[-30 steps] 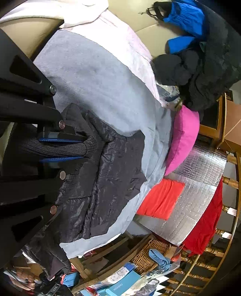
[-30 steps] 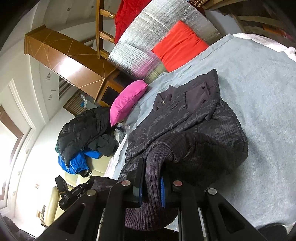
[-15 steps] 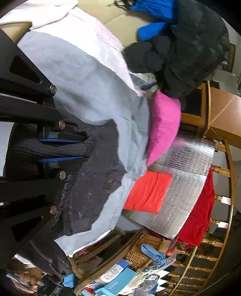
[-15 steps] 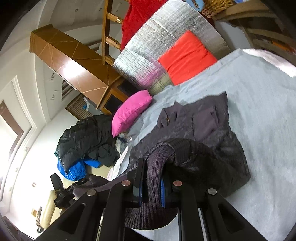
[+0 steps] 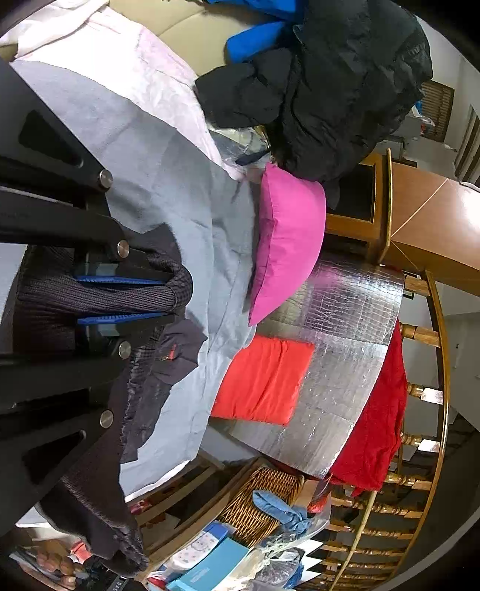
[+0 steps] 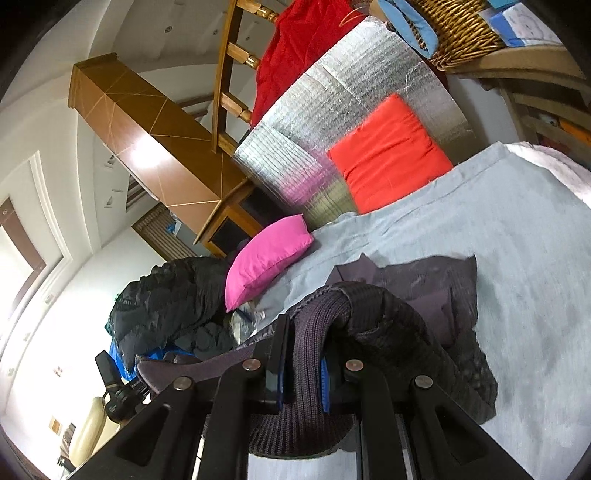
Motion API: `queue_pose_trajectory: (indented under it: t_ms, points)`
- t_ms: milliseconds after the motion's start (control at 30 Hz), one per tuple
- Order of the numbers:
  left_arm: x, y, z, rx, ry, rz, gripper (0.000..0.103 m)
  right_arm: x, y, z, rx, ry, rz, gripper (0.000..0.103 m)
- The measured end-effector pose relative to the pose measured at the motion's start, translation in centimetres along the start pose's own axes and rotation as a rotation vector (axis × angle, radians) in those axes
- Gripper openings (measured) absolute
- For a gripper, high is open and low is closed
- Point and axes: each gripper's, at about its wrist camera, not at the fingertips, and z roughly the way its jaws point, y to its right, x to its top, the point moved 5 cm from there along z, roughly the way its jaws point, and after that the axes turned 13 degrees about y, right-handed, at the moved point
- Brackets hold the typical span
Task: Fold large clothes
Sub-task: 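Lift the ribbed hem with both tools and fold it toward the collar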
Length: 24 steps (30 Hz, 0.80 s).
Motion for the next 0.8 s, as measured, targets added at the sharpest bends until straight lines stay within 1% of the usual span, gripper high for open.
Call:
queue_pose_trajectory:
  t_ms: [367,567,667,800]
  points:
    - [1.5,0.4,5.4,0.025,-0.004,0.028,0.014,2.6,0.7,4.9,-0.030,0.013,-0.014,0.014]
    - [2.6,0.3,8.7,0.044,-0.008,0.040,0.014,4.5,2.1,7.9,-0.077,0.018,-0.019,0.014]
    - [2.3,0.3,10.5,0.062,-0.018,0.061,0.014,5.1,2.8,9.8,-0.102,0.006,-0.037,0.014]
    - [2.2,0.2,12.9,0.077,-0.026,0.060,0.014,5.6,3.9,12.1,-0.128,-0.006,-0.037,0.014]
